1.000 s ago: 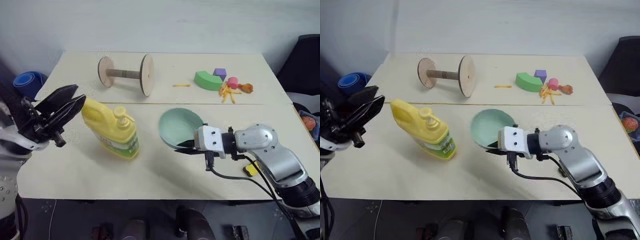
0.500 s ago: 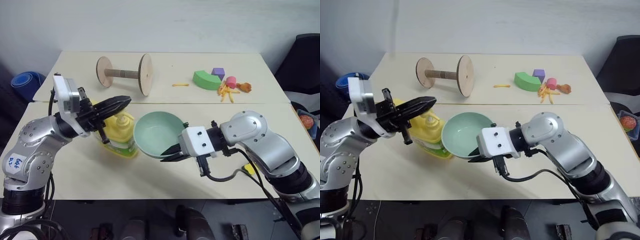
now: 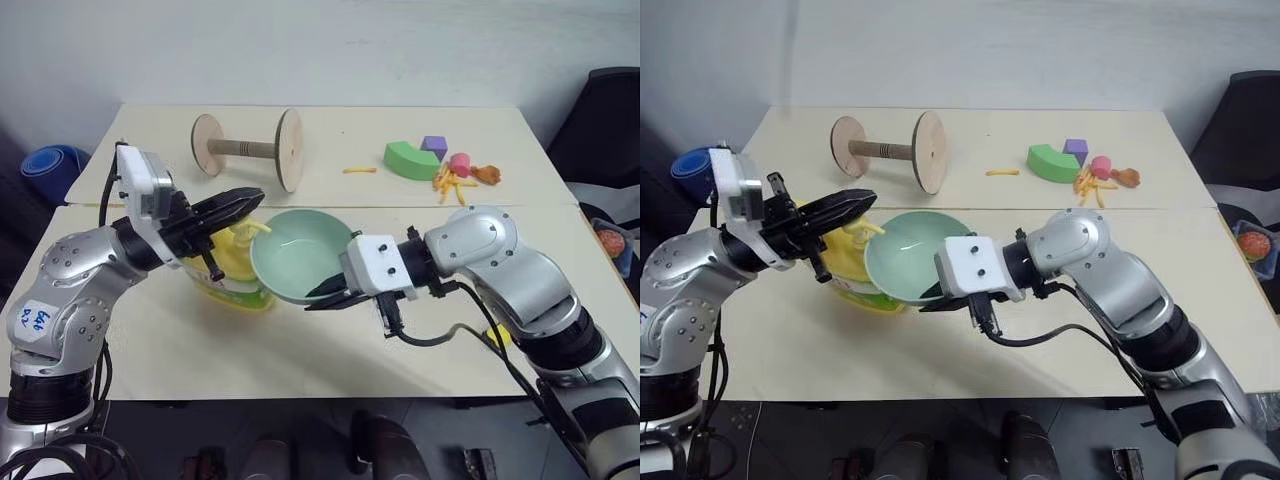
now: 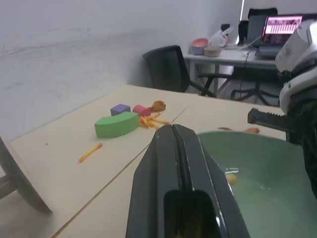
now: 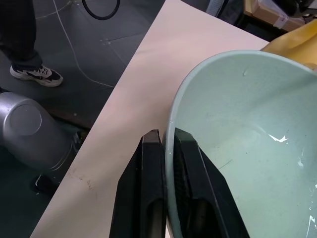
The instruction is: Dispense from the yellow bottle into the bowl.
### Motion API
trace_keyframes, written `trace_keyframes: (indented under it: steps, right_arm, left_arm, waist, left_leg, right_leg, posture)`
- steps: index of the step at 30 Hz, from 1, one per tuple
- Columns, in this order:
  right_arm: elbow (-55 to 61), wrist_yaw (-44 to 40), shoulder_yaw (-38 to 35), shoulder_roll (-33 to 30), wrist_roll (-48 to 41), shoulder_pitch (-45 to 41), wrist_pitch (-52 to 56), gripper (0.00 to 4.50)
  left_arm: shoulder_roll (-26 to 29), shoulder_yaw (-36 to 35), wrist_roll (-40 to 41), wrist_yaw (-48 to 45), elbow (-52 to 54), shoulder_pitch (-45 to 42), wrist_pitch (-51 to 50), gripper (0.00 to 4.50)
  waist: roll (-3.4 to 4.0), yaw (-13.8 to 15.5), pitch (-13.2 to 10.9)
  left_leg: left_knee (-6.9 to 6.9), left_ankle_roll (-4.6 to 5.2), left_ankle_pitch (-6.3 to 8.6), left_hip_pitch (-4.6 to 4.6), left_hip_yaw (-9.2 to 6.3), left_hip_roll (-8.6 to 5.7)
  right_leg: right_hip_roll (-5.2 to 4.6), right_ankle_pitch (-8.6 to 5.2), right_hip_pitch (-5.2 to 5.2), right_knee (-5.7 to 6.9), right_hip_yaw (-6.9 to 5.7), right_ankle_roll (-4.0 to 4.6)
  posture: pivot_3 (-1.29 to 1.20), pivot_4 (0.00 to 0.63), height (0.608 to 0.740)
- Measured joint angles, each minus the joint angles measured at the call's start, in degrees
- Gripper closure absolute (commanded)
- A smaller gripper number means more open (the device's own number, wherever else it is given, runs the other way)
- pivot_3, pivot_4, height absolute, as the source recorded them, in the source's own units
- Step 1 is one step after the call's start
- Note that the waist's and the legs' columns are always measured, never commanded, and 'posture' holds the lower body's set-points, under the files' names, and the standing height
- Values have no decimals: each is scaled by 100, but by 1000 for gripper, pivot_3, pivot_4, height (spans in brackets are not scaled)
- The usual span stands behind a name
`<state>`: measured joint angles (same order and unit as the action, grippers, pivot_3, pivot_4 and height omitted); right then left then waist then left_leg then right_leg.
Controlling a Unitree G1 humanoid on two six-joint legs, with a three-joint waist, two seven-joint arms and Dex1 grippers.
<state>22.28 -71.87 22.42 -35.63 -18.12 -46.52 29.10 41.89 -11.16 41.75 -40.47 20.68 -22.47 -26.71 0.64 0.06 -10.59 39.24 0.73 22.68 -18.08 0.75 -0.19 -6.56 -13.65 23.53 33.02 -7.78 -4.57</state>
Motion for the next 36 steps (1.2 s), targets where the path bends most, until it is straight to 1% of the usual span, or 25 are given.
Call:
trace_keyframes:
  steps: [6, 11, 17, 21, 23, 26, 29, 31, 33, 36]
  right_arm:
    - [-132, -4, 0, 92, 0, -68, 30, 4500]
    - [-254, -11, 0, 142, 6, -160, 35, 4500]
    - [-330, -41, 36, 157, 5, -160, 92, 4500]
    - [-348, -3, 35, 156, 5, -160, 102, 4500]
    - [-328, 5, -4, 115, 4, -120, 75, 4500]
    - [-319, -9, -61, -141, 20, 106, -40, 4500]
    - [-451, -115, -268, -697, 104, 820, -345, 4500]
    - [-894, -126, -317, -877, 280, 1257, -651, 4500]
    - [-1372, -124, -282, -883, 500, 1468, -1052, 4500]
    - [-2427, 24, -247, -637, 940, 1457, -1933, 4500]
  left_arm:
    - [-7, 18, -144, 161, 178, 121, -36, 4479]
    - [-30, 41, -172, 245, 239, 337, -33, 4479]
    - [-96, 40, -172, 291, 240, 503, -6, 4479]
    - [-359, -48, -141, 297, 161, 534, 75, 4479]
    - [-505, -230, -25, 281, 51, 546, 97, 4479]
    - [-533, -488, 122, 126, -78, 567, 205, 4479]
    - [-552, -946, 181, -243, -288, 780, 615, 4479]
    - [-402, -1347, 277, -507, -437, 1033, 671, 4479]
    - [-229, -1557, 258, -715, -552, 1296, 737, 4479]
    - [-100, -2022, 65, -1065, -702, 2010, 1060, 4479]
  waist:
    - [13, -9, 15]
    - [71, -21, 60]
    - [96, -24, 77]
    - [98, -21, 77]
    - [95, -16, 76]
    - [86, -8, 72]
    - [62, 15, 60]
    - [19, -11, 35]
    - [12, -54, 28]
    - [11, -140, 23]
  left_leg:
    - [0, -1, 0, 10, 0, 0]
    - [-4, -4, 2, 26, 3, 1]
    - [-19, -12, 8, 83, 18, 8]
    - [-18, -15, 10, 85, 18, 10]
    - [-18, -15, 10, 77, 18, 11]
    - [-18, -15, 10, 54, 18, 10]
    - [-12, -11, 12, 5, 10, 10]
    - [-9, -9, 10, -13, 11, 10]
    - [-9, -8, 11, -12, 19, 10]
    - [-10, -8, 11, -8, 22, 11]
  right_leg:
    - [-3, 0, -8, 2, 3, 0]
    - [-4, -3, -12, -3, 8, 6]
    - [-3, -13, -48, -5, 18, 18]
    - [-3, -14, -49, -4, 18, 20]
    - [-3, -14, -42, -5, 16, 20]
    - [-3, -14, -20, -3, 14, 19]
    - [-2, -11, 8, -6, 1, 15]
    - [-1, -9, 19, -8, -4, 13]
    - [1, -9, 19, -10, -3, 12]
    - [1, -8, 18, -9, -4, 12]
  posture:
    - [0, 150, 740]
    - [0, 150, 740]
    - [0, 150, 740]
    - [0, 150, 740]
    - [0, 150, 740]
    - [0, 150, 740]
    - [0, 150, 740]
    - [0, 150, 740]
    - [0, 150, 740]
    - [0, 150, 740]
